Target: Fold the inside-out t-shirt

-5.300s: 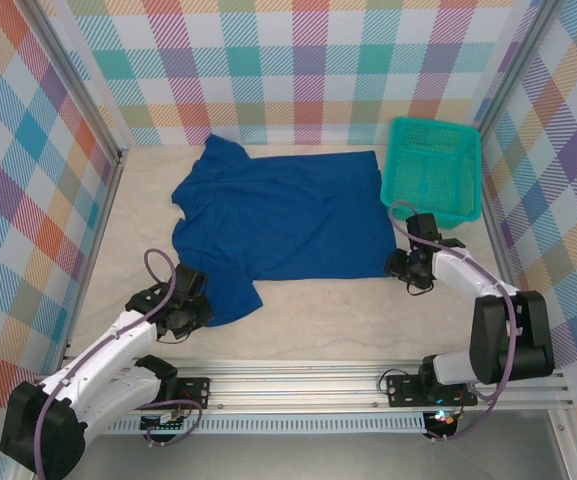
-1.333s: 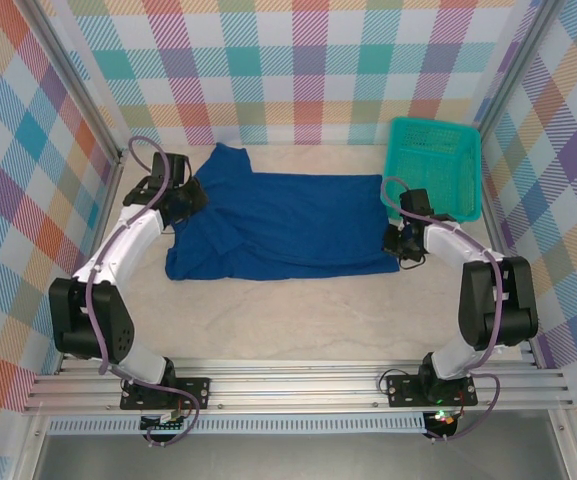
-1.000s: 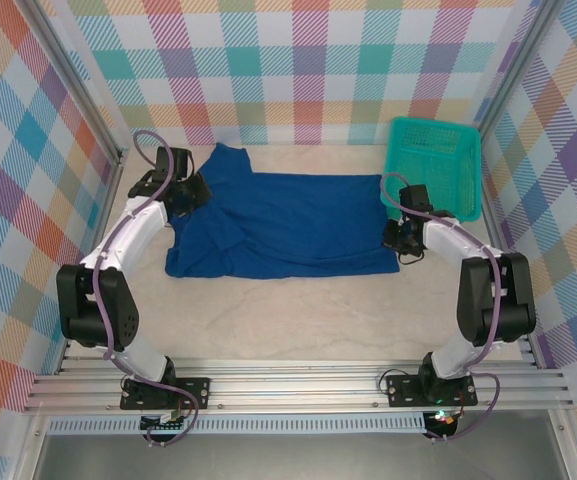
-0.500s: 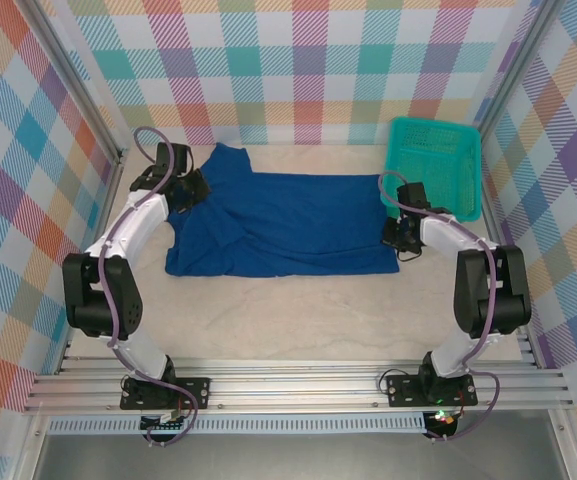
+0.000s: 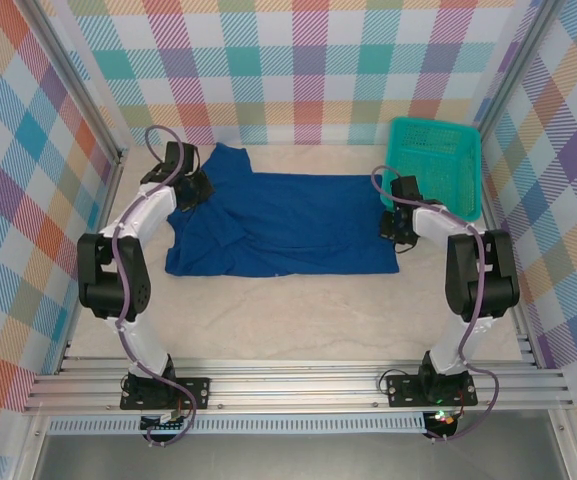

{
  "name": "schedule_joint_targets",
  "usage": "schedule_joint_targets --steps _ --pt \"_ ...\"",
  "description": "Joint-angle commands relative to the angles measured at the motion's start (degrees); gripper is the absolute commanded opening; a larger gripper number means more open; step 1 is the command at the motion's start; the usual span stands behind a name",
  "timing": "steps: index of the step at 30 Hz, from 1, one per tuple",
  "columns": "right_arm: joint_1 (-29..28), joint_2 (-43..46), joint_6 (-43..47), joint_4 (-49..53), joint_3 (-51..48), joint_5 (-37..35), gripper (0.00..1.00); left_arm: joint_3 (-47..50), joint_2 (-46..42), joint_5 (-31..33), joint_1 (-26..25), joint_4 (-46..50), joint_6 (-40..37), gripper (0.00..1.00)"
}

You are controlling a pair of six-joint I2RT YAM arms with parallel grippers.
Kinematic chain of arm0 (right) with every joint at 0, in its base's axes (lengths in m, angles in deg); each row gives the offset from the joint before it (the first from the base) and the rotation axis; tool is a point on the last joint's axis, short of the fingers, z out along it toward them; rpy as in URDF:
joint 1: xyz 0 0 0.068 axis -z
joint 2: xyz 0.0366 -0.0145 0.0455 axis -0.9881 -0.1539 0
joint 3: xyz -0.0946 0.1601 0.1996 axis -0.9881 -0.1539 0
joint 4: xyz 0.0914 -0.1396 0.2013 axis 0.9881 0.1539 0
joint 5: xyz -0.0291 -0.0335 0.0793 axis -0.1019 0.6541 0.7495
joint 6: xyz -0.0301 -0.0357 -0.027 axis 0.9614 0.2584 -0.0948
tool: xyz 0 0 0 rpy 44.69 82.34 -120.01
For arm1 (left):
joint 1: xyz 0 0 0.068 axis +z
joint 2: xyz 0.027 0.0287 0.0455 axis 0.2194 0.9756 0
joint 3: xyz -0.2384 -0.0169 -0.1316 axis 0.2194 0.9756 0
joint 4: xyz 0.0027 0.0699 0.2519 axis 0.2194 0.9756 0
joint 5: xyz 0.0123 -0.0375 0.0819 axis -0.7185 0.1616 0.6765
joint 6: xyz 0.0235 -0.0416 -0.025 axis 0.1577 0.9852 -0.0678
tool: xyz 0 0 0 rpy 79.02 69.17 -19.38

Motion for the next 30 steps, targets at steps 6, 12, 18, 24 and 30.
schedule_joint_targets --steps 6,12,18,24,30 --pt "-1.56 6.59 3.1 -1.55 -1.42 1.92 0.31 -8.42 5.54 1.35 0.99 2.0 -2.83 0.41" --pt "-7.53 12.69 4.81 -0.82 -5.9 11.57 0.4 3.03 -5.3 -1.45 1.39 -2.8 0.41 0.53" --pt "-9.05 9.04 3.13 5.22 -3.22 13.08 0.43 27.1 -20.37 -9.23 0.8 -9.8 3.99 0.55" --pt "-5.86 3.7 3.17 8.39 -2.08 11.2 0.42 34.35 -22.05 -6.72 1.05 -10.42 2.09 0.55" --pt "-5.24 -1.9 3.64 13.23 0.37 6.56 0.41 35.24 -15.73 -3.81 2.67 -13.35 1.87 0.54"
